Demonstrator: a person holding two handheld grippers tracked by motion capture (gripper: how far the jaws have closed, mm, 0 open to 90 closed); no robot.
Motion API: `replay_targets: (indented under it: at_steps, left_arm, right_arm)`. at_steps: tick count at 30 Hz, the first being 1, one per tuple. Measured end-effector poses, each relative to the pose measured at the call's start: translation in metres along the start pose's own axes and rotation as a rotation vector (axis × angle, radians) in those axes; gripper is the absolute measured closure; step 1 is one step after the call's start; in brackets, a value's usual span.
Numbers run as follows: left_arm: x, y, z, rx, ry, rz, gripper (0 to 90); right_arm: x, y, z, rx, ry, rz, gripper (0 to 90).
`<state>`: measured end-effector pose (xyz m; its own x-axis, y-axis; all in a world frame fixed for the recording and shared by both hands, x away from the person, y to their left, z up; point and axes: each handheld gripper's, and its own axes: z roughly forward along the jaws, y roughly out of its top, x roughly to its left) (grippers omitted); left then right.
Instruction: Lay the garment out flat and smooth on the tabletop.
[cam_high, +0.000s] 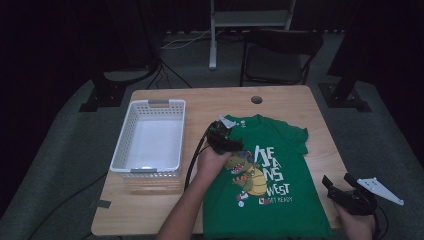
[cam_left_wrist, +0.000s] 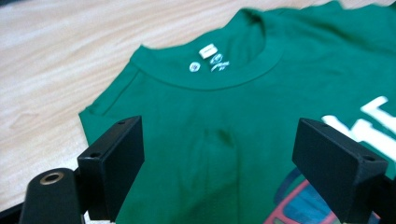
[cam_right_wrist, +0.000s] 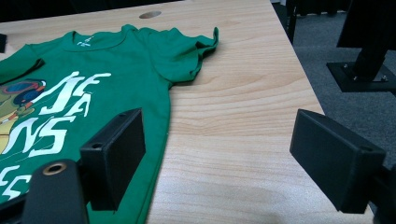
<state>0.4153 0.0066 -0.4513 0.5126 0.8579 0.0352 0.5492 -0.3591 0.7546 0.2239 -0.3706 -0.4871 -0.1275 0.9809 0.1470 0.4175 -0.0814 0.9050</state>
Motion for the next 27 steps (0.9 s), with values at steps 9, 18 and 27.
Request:
replay_targets:
  at_steps: [9, 18, 27]
  left_arm:
    - [0.000, -0.006, 0.014, 0.084, 0.023, 0.012, 18.7]
    - [0.002, -0.011, 0.021, 0.126, 0.052, 0.052, 36.2]
    - [-0.003, -0.009, 0.019, 0.109, 0.055, 0.102, 66.3]
  right_arm:
    - [-0.001, 0.000, 0.000, 0.000, 0.003, 0.006, 17.1]
    - [-0.001, 0.000, 0.000, 0.002, 0.002, 0.006, 17.1]
    - [-0.001, 0.000, 0.000, 0.004, 0.002, 0.006, 17.1]
